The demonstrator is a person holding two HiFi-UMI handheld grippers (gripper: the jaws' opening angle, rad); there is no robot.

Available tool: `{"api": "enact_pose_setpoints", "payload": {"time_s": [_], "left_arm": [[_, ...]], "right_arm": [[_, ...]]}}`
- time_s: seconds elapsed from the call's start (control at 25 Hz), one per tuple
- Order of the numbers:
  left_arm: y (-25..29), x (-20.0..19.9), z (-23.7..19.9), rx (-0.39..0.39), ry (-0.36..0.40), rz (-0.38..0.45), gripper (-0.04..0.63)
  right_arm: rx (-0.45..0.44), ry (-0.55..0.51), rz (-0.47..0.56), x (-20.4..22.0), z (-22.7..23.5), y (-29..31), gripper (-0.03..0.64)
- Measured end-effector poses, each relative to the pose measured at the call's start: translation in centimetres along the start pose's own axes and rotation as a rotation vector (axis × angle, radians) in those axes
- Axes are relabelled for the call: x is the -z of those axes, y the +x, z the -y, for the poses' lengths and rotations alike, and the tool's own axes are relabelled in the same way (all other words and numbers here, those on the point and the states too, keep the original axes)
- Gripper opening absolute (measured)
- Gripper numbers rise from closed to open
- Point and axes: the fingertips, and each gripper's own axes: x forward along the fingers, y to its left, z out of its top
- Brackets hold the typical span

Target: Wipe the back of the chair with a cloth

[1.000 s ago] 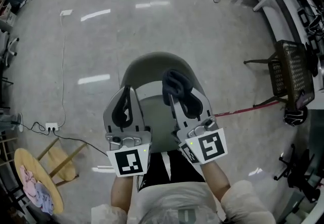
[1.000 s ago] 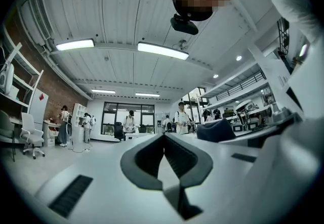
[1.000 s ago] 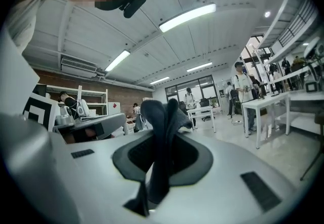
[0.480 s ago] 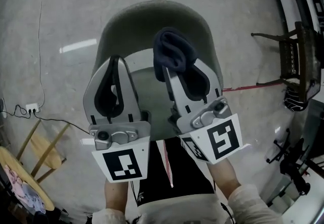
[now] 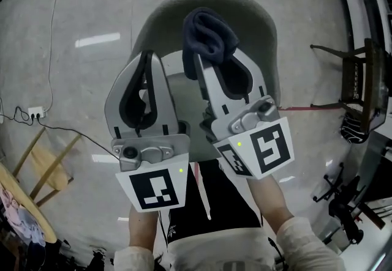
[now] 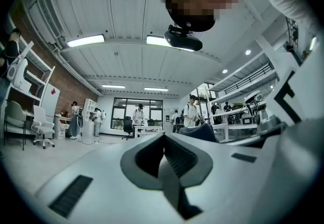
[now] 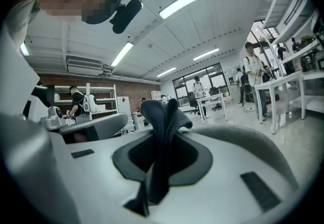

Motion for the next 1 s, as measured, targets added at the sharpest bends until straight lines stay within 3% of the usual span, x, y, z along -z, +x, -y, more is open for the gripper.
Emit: {"api": "enact_pose_setpoints", "payload": {"time_s": [0.36,0.72,1.0], "left_arm": [[-1.6,1.8,-3.9,-0.058,0.012,-0.039,0.015],[-2.0,4.0,-4.8,-0.078,0.004,-0.086,0.015],[-1.6,5.0,-4.8,-0.075,-0.012,-0.104,0.015]], "right_arm": [[-0.046,0.015,0.004,0.8,-1.9,5.1,0.06],[-0.085,0.096,-0.026,3.0,-2.9,8.3,0.06],[-0.048,-0.016,-0.042,4.0,-2.5,9.5,0.06]]}}
